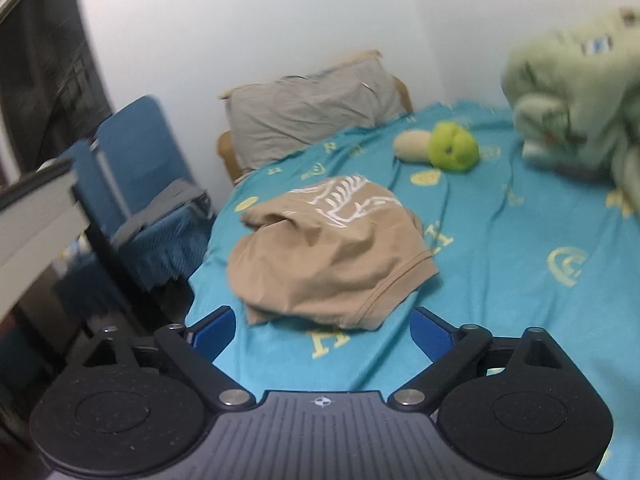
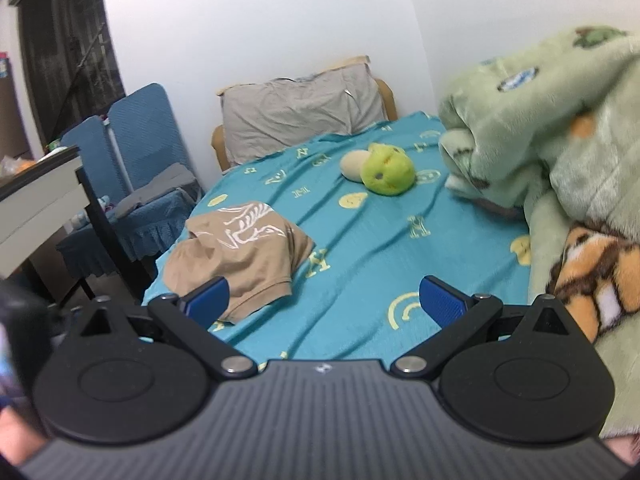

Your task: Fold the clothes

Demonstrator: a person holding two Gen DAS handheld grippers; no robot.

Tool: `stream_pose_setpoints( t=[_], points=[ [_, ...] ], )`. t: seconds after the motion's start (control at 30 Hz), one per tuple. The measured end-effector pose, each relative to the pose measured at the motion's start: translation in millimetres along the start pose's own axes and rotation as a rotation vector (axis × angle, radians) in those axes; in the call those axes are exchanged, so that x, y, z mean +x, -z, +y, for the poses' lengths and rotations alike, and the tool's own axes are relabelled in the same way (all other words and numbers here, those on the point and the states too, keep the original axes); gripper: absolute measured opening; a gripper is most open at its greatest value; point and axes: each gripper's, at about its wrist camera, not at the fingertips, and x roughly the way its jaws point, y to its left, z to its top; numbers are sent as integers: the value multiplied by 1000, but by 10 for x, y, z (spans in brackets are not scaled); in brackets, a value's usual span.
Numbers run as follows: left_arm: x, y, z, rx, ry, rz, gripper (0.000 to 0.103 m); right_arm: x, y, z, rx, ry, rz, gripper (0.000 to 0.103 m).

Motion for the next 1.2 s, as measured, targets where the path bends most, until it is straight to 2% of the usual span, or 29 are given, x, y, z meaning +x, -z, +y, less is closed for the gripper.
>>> stream_pose_setpoints(
  t=[0.07, 0.2, 0.3, 0.37, 0.47, 0.53, 0.6, 0.63, 0.7, 0.93, 1.2],
  points=[
    [299, -10, -46, 48, -6, 12, 88, 30, -1, -59, 32, 0, 10, 103],
    [772, 49, -115, 151, 47, 13, 76, 131, 9, -157, 85, -1, 36, 103],
    [915, 124, -237, 318, 123, -53, 74, 278, 21, -194, 101, 11, 61, 103],
    [1033, 187, -328, 427, 147, -61, 70, 390, 25, -208, 109, 21, 83, 103],
    [1273, 236, -338, 452, 170, -21, 62, 519, 37, -221, 114, 28, 106, 103],
    [1385, 215, -266, 398, 194, -30, 56, 586, 50, -229, 118, 32, 118, 103],
    [1485, 169, -158, 308, 232, -33, 39, 655, 68, -245, 127, 38, 133, 103],
    [1521, 136, -88, 245, 259, -32, 36, 693, 77, -251, 129, 43, 145, 103],
    [1400, 87, 33, 178, 278, -51, 14, 761, 85, -265, 131, 48, 167, 103],
    [967, -86, 457, -52, 339, -121, 11, 837, 119, -260, 125, 37, 179, 103],
    [-332, -296, 898, -306, 412, -315, 10, 702, 89, -159, 76, -31, 106, 103]
  ],
)
